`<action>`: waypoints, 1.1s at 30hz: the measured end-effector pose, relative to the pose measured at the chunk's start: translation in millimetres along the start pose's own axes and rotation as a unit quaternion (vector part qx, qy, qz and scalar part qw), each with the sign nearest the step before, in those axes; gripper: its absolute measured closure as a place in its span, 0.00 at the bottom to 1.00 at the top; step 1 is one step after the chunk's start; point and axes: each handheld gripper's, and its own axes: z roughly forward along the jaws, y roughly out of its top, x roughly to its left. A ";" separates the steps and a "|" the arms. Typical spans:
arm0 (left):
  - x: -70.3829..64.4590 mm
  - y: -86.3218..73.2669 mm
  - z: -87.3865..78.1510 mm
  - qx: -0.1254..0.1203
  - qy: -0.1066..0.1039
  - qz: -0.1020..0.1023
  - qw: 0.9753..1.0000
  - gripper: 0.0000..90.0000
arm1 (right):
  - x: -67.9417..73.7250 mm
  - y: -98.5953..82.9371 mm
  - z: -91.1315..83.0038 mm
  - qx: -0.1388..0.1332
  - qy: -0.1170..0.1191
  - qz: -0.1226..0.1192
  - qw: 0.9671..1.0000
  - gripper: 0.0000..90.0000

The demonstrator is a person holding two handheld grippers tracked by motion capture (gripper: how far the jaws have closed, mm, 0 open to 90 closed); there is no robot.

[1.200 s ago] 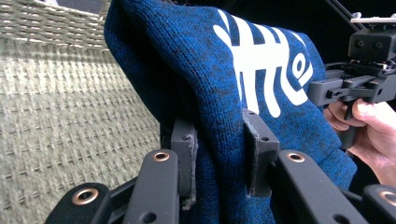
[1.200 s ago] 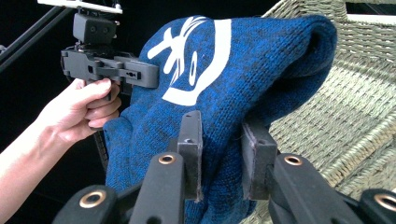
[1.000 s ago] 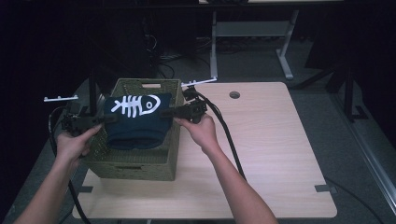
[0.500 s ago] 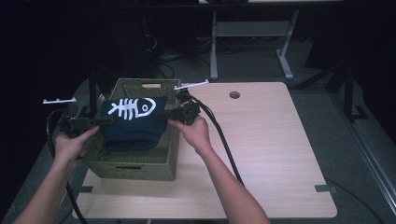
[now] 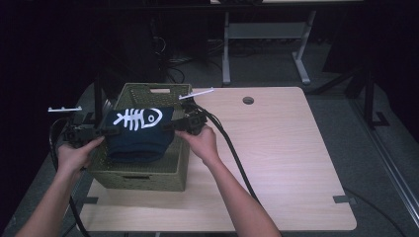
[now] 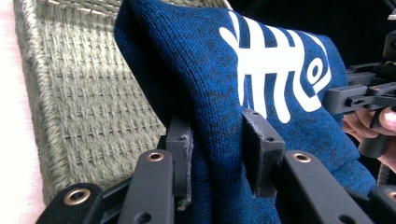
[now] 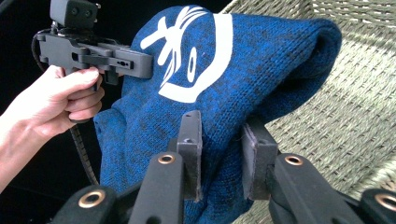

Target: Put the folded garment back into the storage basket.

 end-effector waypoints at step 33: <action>8.7 -1.8 7.3 0.020 0.084 0.022 0.996 0.62 | 4.3 -9.4 1.4 0.016 -0.099 -0.046 0.994 0.57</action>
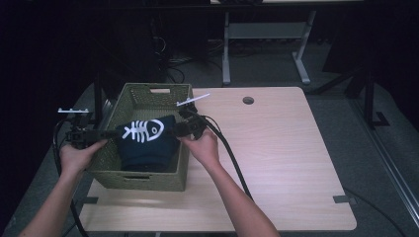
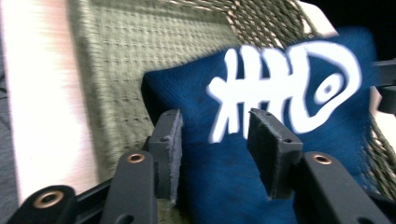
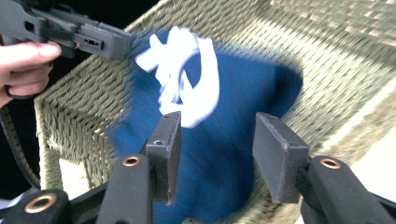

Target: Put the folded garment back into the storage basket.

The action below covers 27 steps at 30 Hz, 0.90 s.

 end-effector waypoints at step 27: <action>-47.9 3.0 1.5 -0.031 -0.083 0.034 0.996 0.58 | -32.7 -9.6 -58.3 -0.051 0.066 0.020 0.996 0.47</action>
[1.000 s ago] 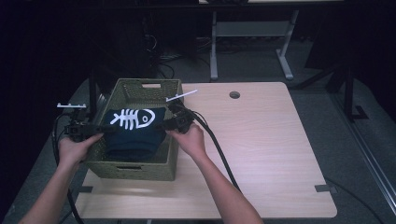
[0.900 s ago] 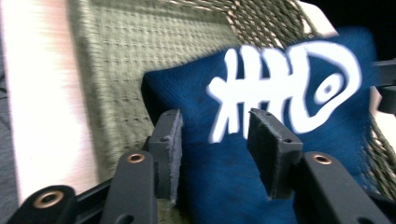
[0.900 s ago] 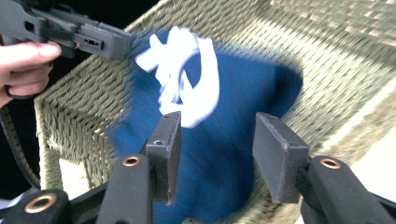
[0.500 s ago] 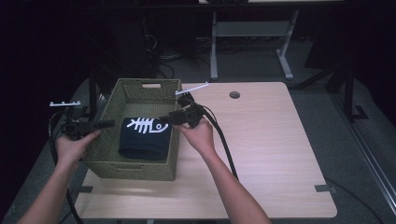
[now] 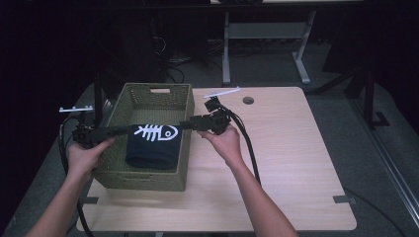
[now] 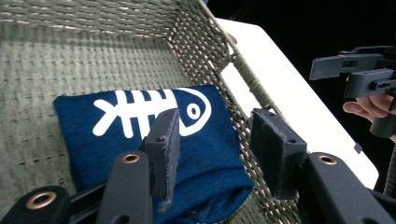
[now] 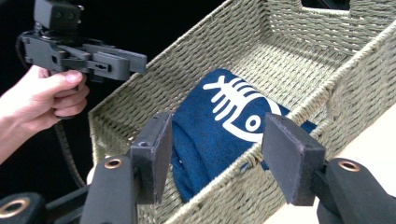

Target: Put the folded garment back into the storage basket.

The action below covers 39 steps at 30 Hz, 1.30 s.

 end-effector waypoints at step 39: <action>-50.6 2.2 40.8 0.007 -0.057 0.021 0.998 0.47 | -30.5 -26.8 -72.6 -0.017 -0.013 0.011 1.000 0.33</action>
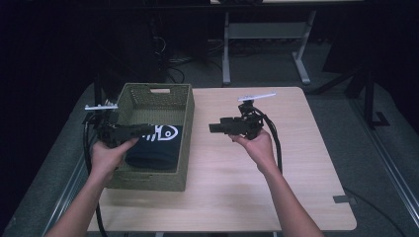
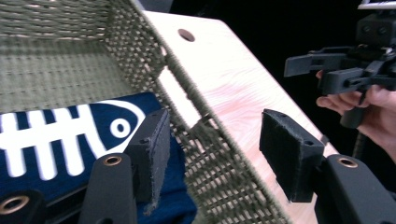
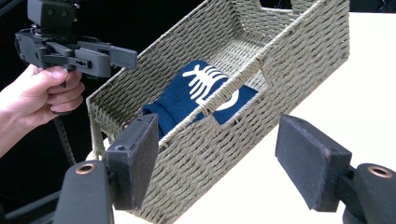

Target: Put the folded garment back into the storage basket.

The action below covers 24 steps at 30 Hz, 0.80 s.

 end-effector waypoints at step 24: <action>-33.3 6.3 31.9 0.013 -0.034 0.020 0.999 0.41 | -19.2 -18.4 -41.9 -0.015 -0.020 0.014 1.000 0.33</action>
